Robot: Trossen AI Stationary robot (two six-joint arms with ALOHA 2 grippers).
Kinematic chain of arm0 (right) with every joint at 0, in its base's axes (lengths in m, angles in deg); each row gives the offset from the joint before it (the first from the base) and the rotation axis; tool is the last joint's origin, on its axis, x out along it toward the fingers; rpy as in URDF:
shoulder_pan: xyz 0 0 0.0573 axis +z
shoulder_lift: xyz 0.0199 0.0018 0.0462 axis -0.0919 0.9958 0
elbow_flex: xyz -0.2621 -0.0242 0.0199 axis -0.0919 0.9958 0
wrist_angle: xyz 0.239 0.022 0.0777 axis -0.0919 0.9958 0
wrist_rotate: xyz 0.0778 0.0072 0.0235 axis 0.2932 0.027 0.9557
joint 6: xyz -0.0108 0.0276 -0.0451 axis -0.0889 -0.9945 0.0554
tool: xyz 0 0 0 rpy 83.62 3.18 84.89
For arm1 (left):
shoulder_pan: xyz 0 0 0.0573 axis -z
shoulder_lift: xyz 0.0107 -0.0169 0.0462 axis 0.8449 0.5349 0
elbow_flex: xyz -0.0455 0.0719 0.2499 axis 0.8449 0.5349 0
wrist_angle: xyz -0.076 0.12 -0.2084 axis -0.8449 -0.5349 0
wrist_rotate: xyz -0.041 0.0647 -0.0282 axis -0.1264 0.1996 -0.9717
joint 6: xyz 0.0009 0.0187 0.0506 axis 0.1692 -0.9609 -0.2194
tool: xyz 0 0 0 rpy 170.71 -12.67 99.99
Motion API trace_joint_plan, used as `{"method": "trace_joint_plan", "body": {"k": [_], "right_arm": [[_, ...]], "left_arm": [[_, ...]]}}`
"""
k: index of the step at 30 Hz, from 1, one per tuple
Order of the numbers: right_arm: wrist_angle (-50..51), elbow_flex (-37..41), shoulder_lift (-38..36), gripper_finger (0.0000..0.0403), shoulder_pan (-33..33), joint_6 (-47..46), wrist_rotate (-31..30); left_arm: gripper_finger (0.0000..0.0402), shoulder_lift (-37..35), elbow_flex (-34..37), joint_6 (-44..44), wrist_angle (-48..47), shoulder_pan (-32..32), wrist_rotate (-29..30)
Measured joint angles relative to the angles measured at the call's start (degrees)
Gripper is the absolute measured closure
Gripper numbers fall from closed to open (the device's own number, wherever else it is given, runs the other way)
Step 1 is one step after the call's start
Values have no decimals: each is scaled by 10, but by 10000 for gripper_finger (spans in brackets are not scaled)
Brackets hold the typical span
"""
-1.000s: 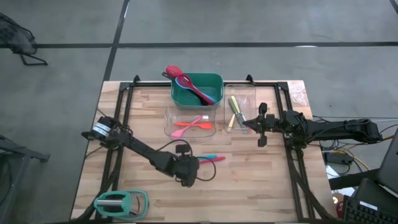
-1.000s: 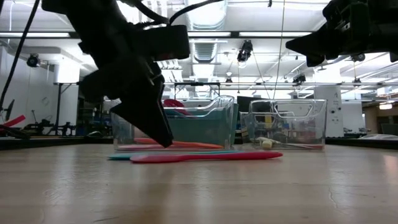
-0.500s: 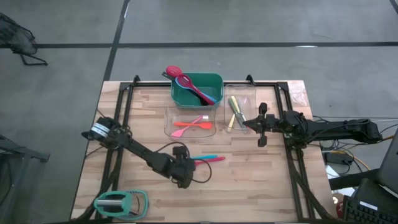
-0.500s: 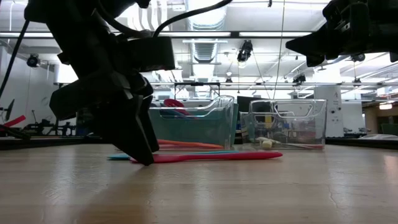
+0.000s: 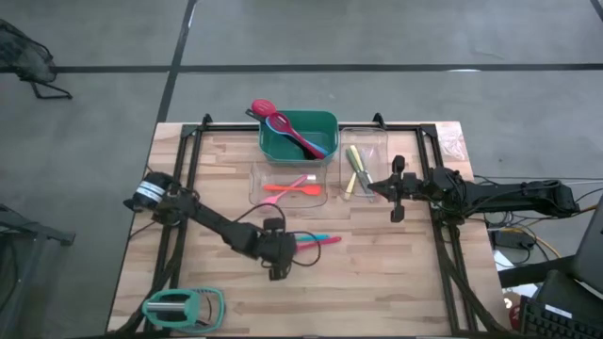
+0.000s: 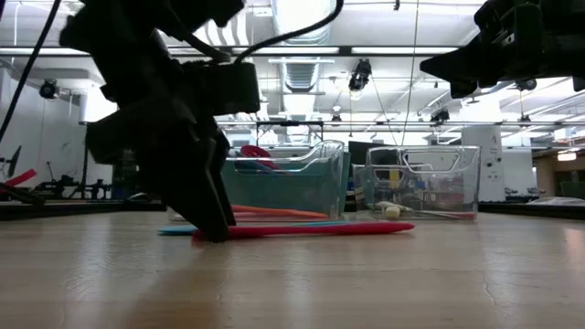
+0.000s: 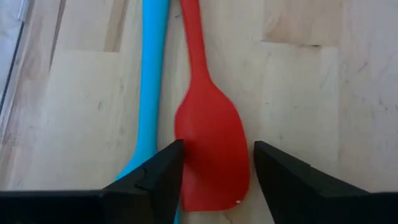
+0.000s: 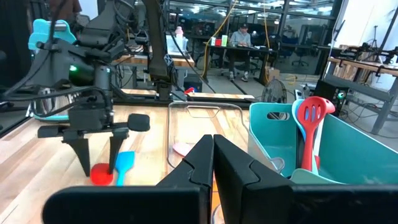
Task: Pick & Place Kitchen Items
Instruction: Put the red spatula into the left transparent bin
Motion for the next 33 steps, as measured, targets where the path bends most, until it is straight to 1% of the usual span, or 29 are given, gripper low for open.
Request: {"method": "trace_joint_plan", "body": {"k": [3, 11, 16, 25, 33], "right_arm": [[0, 0, 0, 394, 0, 0, 0], [0, 0, 0, 394, 0, 0, 0], [0, 0, 0, 394, 0, 0, 0], [0, 0, 0, 394, 0, 0, 0], [0, 0, 0, 394, 0, 0, 0]], "left_arm": [[226, 1, 2, -4, 0, -8, -11], [304, 0, -4, -44, 8, 0, 6], [341, -1, -5, -54, 9, 7, 22], [376, -39, -3, -78, 6, 31, 64], [381, -85, -3, -95, -2, 41, 91]]}}
